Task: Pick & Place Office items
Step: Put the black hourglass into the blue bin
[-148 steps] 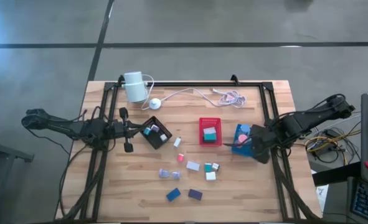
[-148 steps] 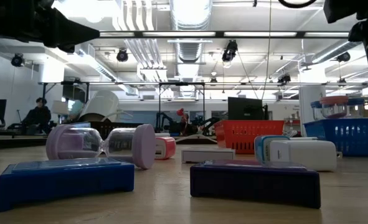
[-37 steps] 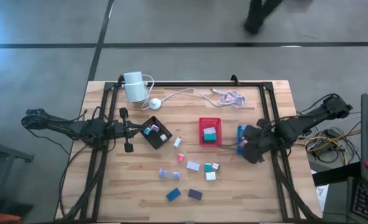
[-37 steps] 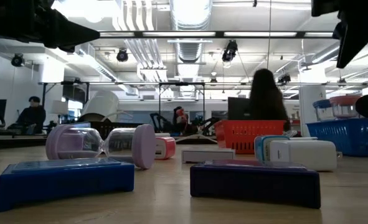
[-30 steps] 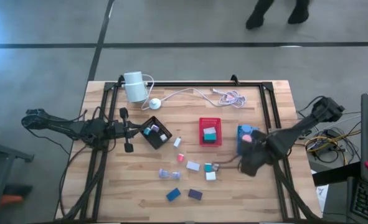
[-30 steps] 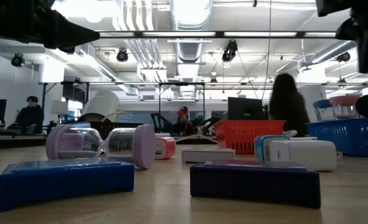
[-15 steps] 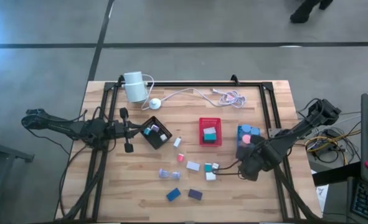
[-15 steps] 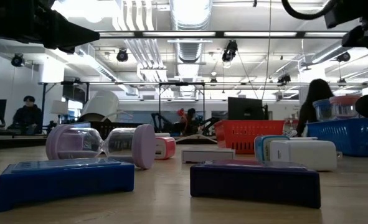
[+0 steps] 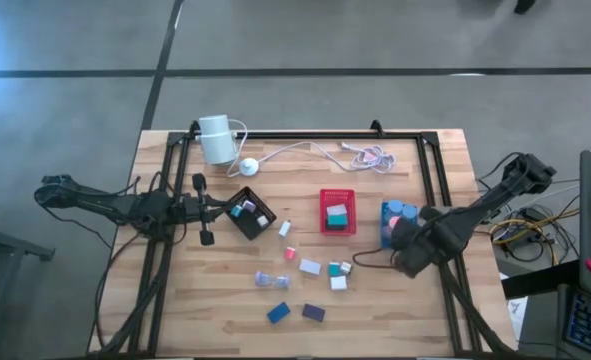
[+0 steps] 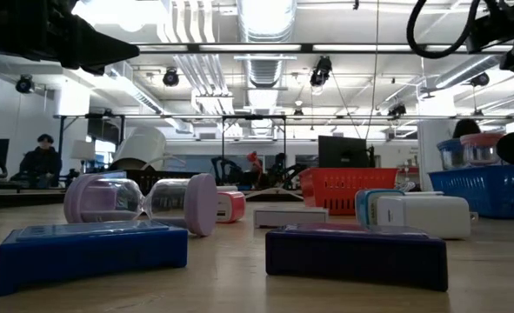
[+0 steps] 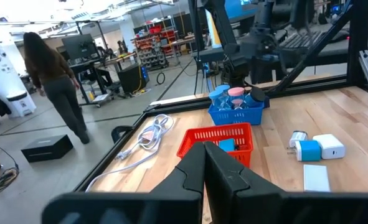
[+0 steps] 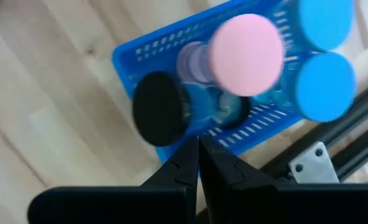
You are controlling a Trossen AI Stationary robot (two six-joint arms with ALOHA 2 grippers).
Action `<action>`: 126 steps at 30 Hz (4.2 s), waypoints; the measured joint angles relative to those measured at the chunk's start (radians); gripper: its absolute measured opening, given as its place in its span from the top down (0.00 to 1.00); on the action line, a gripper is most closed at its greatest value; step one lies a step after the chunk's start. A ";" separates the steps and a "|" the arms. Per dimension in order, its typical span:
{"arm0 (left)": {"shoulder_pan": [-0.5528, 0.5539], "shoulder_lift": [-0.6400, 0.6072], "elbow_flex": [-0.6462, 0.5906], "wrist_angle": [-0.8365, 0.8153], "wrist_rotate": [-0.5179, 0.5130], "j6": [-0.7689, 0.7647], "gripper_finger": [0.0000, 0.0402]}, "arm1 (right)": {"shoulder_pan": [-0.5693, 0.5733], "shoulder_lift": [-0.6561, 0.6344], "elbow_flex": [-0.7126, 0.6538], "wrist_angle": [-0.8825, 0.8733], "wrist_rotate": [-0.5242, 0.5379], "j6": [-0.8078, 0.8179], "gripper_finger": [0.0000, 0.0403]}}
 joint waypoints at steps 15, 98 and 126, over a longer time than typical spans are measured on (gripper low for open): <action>0.000 0.000 0.000 0.000 0.000 0.008 0.98 | -0.007 0.016 0.046 0.252 0.050 -0.167 0.98; 0.000 0.000 -0.016 0.000 -0.007 0.030 0.98 | -0.115 0.318 0.110 -0.002 -0.078 -1.143 0.36; 0.000 0.000 -0.016 0.000 -0.003 0.027 0.98 | -0.116 0.190 0.156 -0.023 -0.108 -0.950 0.51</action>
